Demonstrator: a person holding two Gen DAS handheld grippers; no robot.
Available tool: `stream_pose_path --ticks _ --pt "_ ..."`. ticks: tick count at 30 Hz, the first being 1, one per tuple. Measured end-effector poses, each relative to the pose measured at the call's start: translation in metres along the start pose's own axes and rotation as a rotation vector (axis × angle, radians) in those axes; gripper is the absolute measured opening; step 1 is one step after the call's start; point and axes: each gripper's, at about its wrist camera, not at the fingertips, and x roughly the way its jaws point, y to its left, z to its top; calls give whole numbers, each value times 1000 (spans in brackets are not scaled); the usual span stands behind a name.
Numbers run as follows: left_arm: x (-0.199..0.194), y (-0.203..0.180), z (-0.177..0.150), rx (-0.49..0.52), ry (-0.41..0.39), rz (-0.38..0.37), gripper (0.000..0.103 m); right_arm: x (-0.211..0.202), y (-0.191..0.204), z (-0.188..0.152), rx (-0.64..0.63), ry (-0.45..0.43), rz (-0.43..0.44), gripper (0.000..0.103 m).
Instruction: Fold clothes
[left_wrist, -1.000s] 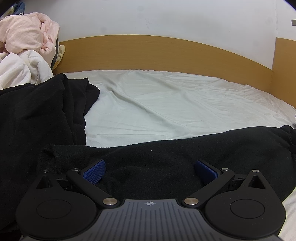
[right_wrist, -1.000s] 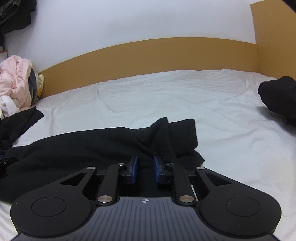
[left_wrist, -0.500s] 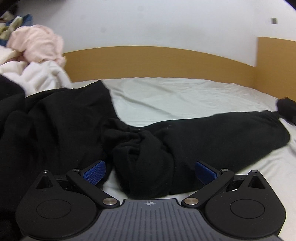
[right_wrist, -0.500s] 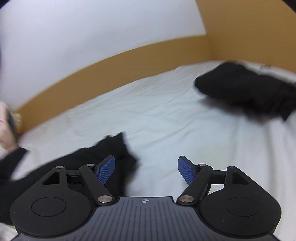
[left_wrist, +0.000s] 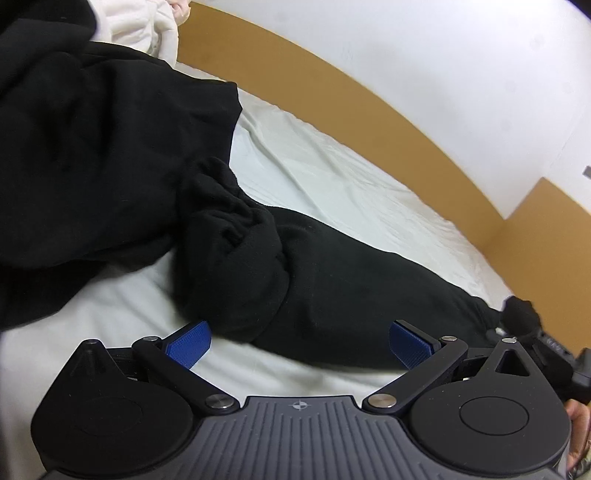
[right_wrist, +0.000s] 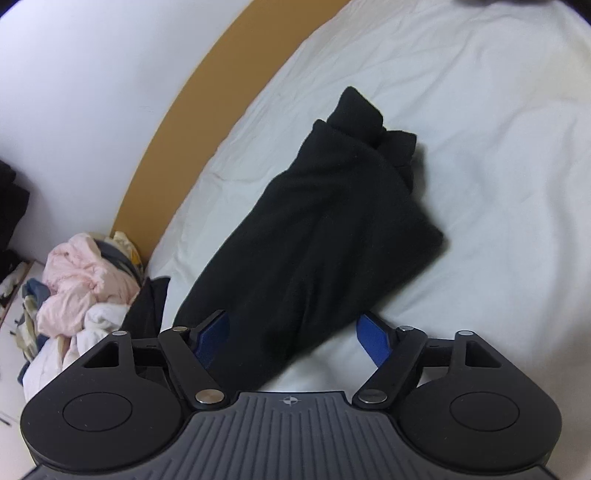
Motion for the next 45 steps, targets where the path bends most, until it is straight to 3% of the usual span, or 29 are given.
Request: stream_pose_path --ticks 5,8,10,12,17,22,25,28,34,36,45 --pt "35 -10 14 -52 -32 87 102 27 11 10 -12 -106 -43 70" --pt "63 -17 25 -26 -71 117 102 44 8 22 -3 -167 -48 61" --pt "80 -23 29 6 -106 142 102 52 4 27 -2 -195 -55 43" --pt "89 -24 28 26 -146 137 101 58 2 28 -64 -214 -43 38" --pt "92 -1 38 -107 -186 22 101 69 -3 28 -103 -277 27 34" --pt "95 -8 38 -78 -196 83 83 70 -4 32 -70 -326 33 22" --pt "94 -9 37 -64 -180 63 76 58 9 22 -156 -407 8 22" --pt "92 -5 36 -70 -171 37 73 49 3 20 -122 -445 17 22" --pt "90 -6 36 -60 -176 54 75 61 -4 28 -44 -395 24 28" --pt "89 -5 36 -65 -175 50 75 47 -22 23 -18 -387 30 31" --pt "85 -2 38 -77 -183 45 76 45 -20 21 -45 -386 8 37"
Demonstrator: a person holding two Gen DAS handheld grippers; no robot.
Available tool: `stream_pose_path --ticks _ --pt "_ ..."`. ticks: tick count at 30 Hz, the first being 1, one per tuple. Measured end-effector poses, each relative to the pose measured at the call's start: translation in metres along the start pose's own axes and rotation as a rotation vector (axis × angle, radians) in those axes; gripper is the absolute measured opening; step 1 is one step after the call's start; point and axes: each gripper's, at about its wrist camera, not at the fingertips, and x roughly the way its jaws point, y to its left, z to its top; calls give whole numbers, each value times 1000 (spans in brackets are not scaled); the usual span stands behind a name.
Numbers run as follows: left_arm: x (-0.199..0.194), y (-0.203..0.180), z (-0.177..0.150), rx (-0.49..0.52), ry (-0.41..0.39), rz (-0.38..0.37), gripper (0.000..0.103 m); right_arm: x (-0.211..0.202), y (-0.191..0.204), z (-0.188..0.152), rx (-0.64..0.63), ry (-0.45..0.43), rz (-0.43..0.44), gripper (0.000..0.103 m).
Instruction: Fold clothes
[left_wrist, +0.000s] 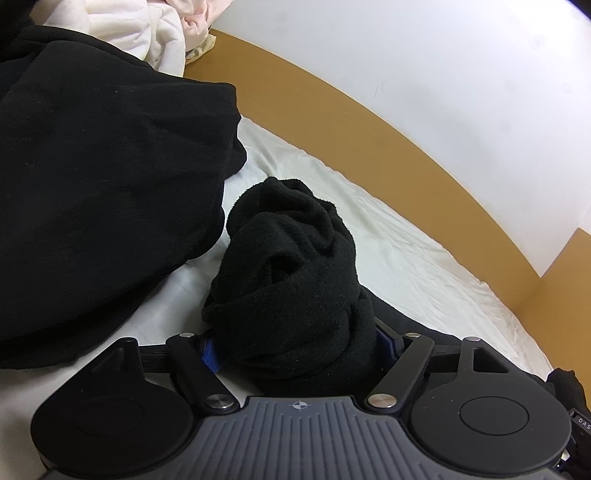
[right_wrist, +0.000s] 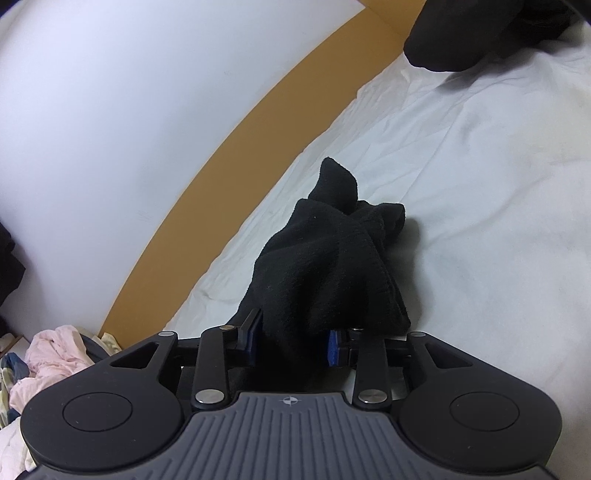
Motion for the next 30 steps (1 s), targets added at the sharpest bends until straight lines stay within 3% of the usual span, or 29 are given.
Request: stream_pose_path --ticks 3,5,7,11,13,15,20,25,27,30 --pt "-7 4 0 -33 -14 -16 76 -6 3 0 -13 -9 -48 39" --pt "-11 3 0 -20 -39 -4 79 -12 7 1 -38 -25 -99 47" --pt "-13 4 2 -27 -48 2 79 -20 9 6 -68 -85 -159 65" --pt "-24 3 6 -21 -109 39 81 -34 -1 17 -62 -230 -234 66" --pt "-36 -1 8 4 -202 68 87 -37 2 16 -91 -271 -210 66" --pt "-46 -5 10 27 -274 78 92 -36 17 10 -200 -282 -135 66" --pt "-41 -18 11 118 -216 82 93 -39 66 -5 -556 -323 -5 76" --pt "-55 -29 -14 224 -230 109 97 -25 95 -21 -810 -258 0 82" --pt "-49 -31 -17 251 -199 107 98 -14 103 -25 -878 -195 -12 82" --pt "-23 -18 2 202 -115 127 100 8 104 -22 -895 -113 -56 84"
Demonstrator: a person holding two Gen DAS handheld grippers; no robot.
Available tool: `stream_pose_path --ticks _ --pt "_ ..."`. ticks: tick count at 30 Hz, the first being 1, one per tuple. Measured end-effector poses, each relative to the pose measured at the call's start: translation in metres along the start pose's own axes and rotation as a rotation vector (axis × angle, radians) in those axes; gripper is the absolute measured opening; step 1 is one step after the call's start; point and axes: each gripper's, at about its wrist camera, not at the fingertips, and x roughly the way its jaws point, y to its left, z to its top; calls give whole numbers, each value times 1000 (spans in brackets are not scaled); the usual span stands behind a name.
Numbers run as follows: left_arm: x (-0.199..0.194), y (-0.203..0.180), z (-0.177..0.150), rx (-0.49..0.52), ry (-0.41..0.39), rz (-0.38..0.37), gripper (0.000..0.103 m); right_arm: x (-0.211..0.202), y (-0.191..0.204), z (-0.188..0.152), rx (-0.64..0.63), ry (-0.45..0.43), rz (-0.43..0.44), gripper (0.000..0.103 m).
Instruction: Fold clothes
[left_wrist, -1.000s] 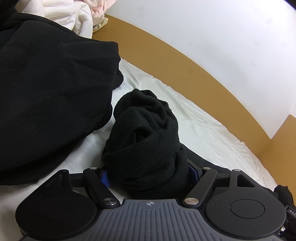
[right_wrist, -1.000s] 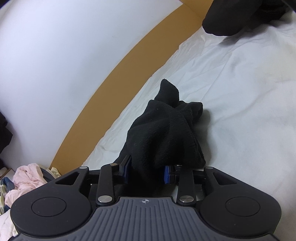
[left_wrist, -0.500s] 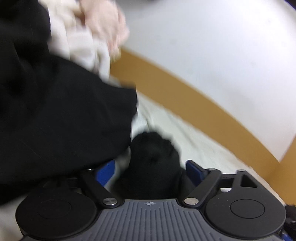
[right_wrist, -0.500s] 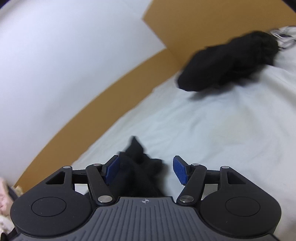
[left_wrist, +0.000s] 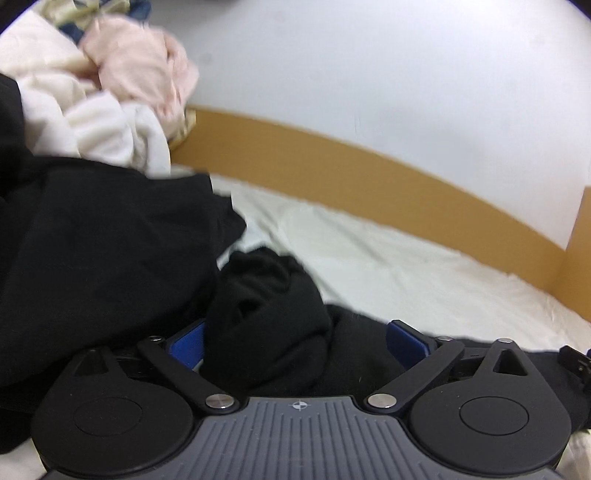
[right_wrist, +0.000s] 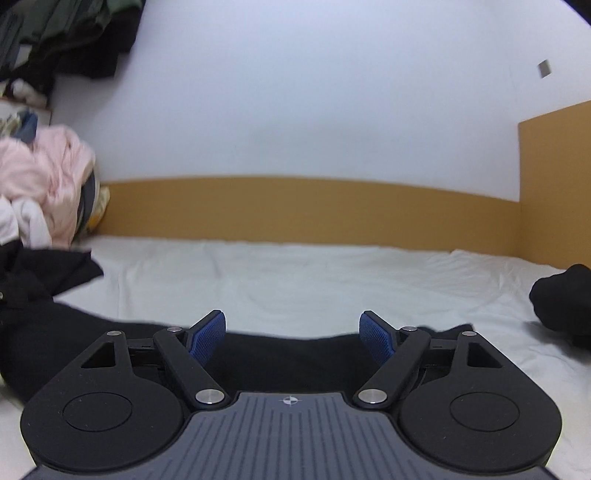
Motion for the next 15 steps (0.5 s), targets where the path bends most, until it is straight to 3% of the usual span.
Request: stream_pose_path --ticks 2,4,8,11,15 --pt "11 9 1 -86 71 11 100 8 -5 2 25 56 -9 92" --pt "13 22 -2 -175 82 -21 102 9 -2 1 27 124 -44 101" --pt "8 25 -3 -189 54 7 102 -1 16 -9 -6 237 -74 103" --pt "-5 31 -3 -226 -25 64 102 -12 24 -15 -8 236 -95 103" --pt "-4 39 0 -238 -23 166 102 -19 15 -16 44 202 -163 103"
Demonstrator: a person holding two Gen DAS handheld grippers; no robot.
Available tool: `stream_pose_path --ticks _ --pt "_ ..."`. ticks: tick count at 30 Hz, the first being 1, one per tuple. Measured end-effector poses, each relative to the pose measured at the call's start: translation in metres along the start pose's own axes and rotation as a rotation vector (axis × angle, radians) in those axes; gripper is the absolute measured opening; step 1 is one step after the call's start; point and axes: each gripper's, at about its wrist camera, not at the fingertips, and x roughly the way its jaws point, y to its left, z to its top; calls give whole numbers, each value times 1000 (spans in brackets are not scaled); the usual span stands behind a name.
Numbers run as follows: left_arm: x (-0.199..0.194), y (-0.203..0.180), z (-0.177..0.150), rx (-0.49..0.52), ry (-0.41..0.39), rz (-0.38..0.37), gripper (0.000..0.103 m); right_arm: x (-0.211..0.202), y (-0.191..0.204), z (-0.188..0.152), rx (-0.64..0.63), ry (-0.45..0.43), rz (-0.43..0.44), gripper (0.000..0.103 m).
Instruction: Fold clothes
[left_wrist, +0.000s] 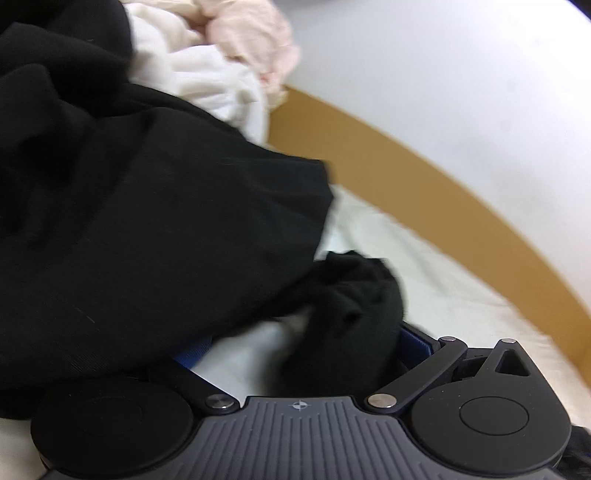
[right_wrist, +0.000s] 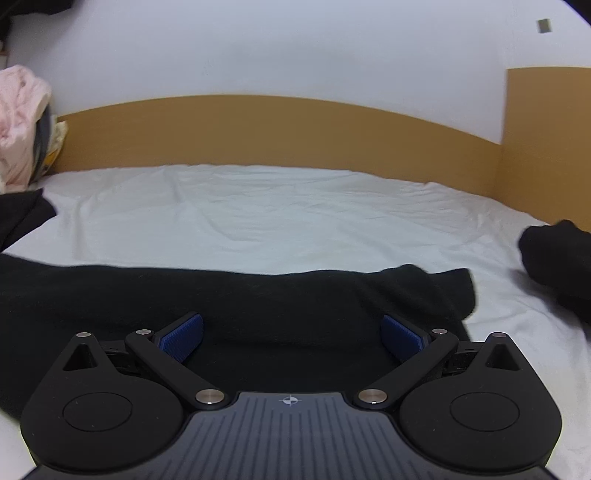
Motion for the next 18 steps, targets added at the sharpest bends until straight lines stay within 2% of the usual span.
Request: stream_pose_path --ticks 4,6,8,10,12,13,17,18 --pt "-6 7 2 -27 -33 31 102 5 -31 -3 184 37 32 103" --pt "-10 11 3 -50 -60 47 102 6 -36 -6 215 50 38 103" --pt "-22 13 3 -75 -116 51 102 3 -32 -7 192 47 16 103" --pt "-34 16 4 -101 -173 55 96 0 -31 -8 184 45 5 103" --pt "-53 15 4 -120 -278 26 98 -1 -37 -9 236 22 23 103" --pt "-55 10 2 -79 -288 -8 102 -2 -41 -10 264 9 32 103" --pt "-60 -14 -7 110 -302 -148 102 -1 -48 -10 334 -18 59 103" --pt "-56 -22 -10 164 -269 -163 102 -3 -47 -11 326 -21 58 103"
